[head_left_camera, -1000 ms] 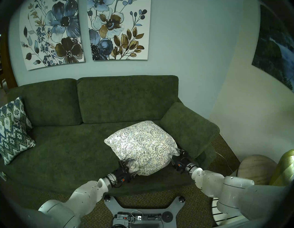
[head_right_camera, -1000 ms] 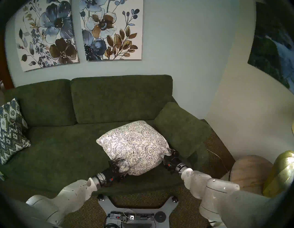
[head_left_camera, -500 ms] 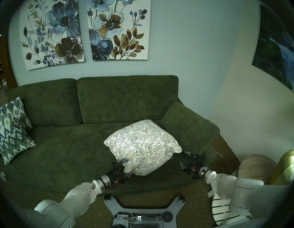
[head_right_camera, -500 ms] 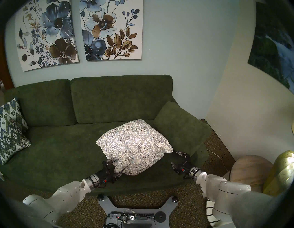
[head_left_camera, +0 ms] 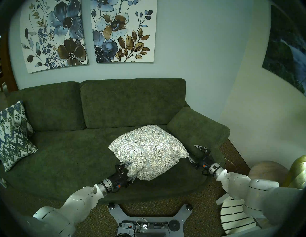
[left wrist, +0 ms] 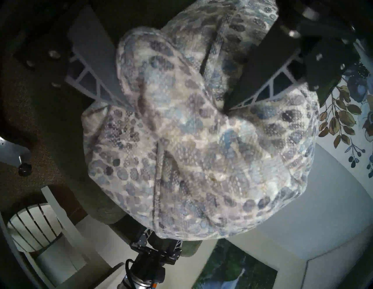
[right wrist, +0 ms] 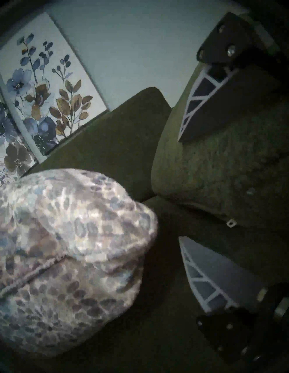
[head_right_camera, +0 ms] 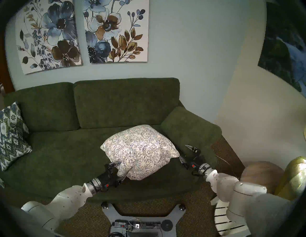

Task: Fluff a cushion

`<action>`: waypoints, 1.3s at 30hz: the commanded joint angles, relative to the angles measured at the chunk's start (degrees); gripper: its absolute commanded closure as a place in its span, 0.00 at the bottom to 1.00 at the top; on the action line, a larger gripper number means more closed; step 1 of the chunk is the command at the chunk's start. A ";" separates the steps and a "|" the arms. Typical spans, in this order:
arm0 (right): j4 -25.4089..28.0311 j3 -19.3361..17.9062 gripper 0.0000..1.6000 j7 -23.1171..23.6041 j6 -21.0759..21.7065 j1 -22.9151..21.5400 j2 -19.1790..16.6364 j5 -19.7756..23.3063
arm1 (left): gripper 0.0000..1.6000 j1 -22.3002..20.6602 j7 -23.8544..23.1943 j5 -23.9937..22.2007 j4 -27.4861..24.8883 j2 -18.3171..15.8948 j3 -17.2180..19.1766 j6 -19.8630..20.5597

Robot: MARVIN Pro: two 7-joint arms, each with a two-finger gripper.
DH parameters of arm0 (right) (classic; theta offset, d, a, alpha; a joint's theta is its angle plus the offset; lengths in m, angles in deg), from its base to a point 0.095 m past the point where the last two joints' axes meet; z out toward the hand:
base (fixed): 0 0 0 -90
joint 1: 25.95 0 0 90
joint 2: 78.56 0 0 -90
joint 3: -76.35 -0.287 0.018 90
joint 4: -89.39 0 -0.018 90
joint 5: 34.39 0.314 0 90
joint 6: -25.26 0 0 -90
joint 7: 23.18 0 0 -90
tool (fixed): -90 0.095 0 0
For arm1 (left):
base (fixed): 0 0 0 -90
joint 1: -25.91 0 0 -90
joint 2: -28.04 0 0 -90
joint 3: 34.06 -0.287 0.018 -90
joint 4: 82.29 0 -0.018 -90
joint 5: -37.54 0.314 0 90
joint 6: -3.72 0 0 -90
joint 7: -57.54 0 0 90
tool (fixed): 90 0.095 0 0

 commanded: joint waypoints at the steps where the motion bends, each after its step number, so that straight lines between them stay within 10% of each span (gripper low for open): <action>1: 3.07 -0.78 0.00 -3.86 0.10 -4.07 -1.94 -0.47 | 0.00 0.83 1.60 -0.19 -1.95 -1.28 0.22 0.10; 17: 8.11 -0.83 0.00 -6.17 0.10 -4.93 -2.45 -2.75 | 0.00 13.88 5.22 -0.25 -3.76 -6.14 -2.79 0.10; 39: 12.60 0.21 0.00 -6.95 0.10 -3.00 -4.17 -6.24 | 0.00 10.83 19.72 -0.90 -19.74 -13.29 3.47 0.10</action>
